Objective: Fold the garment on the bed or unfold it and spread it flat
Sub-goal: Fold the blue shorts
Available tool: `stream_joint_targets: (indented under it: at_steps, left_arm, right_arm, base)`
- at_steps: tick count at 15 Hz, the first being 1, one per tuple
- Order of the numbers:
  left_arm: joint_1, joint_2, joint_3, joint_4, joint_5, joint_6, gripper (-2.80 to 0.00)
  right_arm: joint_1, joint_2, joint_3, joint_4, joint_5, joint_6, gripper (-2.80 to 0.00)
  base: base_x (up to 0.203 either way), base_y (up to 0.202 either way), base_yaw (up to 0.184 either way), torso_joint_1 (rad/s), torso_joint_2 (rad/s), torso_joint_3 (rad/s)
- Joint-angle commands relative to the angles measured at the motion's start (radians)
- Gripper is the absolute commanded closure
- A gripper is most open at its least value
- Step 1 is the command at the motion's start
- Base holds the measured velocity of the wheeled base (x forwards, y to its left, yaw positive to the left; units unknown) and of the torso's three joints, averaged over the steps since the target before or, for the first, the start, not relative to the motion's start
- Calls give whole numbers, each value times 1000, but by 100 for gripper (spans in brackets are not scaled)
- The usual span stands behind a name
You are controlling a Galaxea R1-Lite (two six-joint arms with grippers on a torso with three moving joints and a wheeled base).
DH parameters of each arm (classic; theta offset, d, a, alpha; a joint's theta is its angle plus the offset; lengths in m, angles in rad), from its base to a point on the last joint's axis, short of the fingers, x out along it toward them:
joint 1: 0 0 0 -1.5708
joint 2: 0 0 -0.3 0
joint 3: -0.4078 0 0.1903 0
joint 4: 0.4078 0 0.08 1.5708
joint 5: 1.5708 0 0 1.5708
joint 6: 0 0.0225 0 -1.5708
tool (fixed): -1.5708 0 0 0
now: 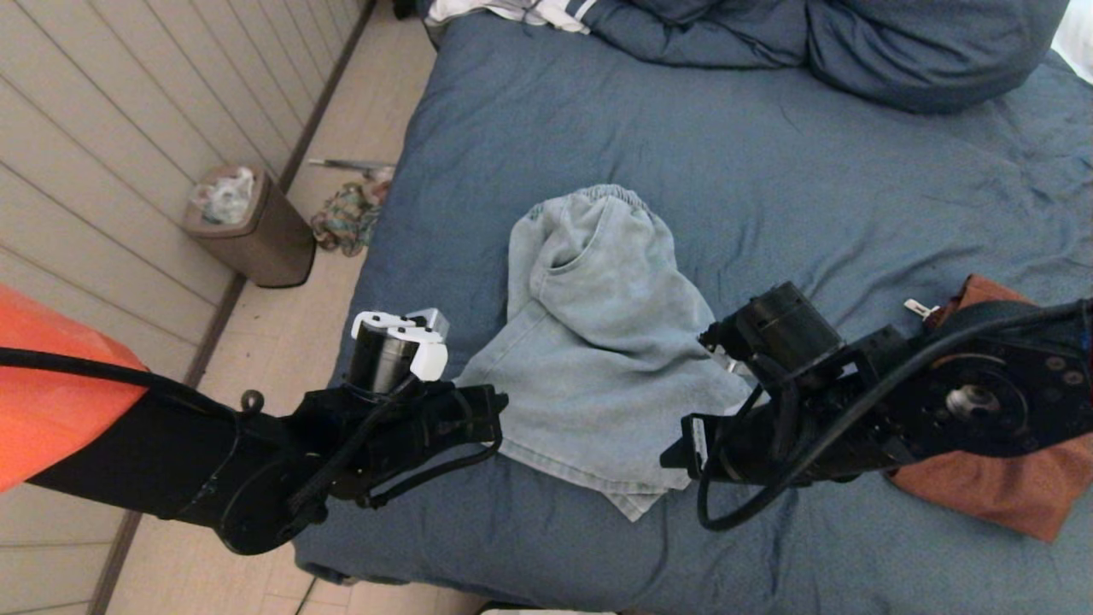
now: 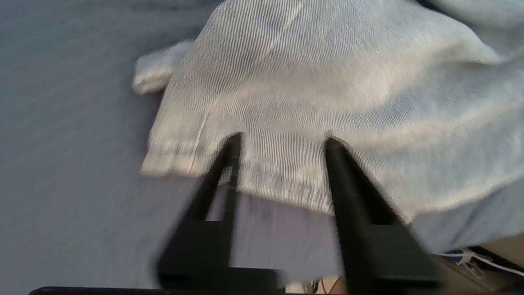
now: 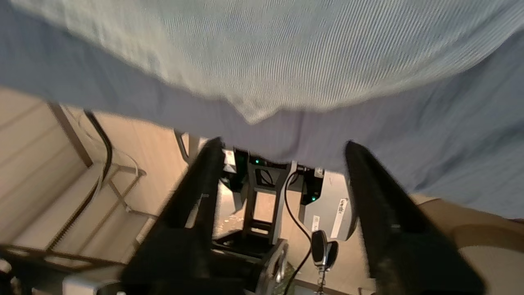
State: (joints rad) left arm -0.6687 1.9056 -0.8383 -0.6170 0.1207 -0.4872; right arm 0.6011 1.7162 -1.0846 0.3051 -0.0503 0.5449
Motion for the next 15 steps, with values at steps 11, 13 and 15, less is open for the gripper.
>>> stream_joint_targets:
  at_steps: [11,13,15]
  left_arm:
    - [59,118,-165,22,1,198,-280]
    - [60,71,-135,22,8,216,-280]
    - [70,67,-132,19,10,228,-280]
  right_arm:
    - [63,48,132,-147,19,30,-280]
    - [63,53,144,-149,20,30,-280]
    - [63,78,148,-181,18,30,-280]
  base:
    - [0,0,0,0,0,0]
    - [0,0,0,0,0,0]
    - [0,0,0,0,0,0]
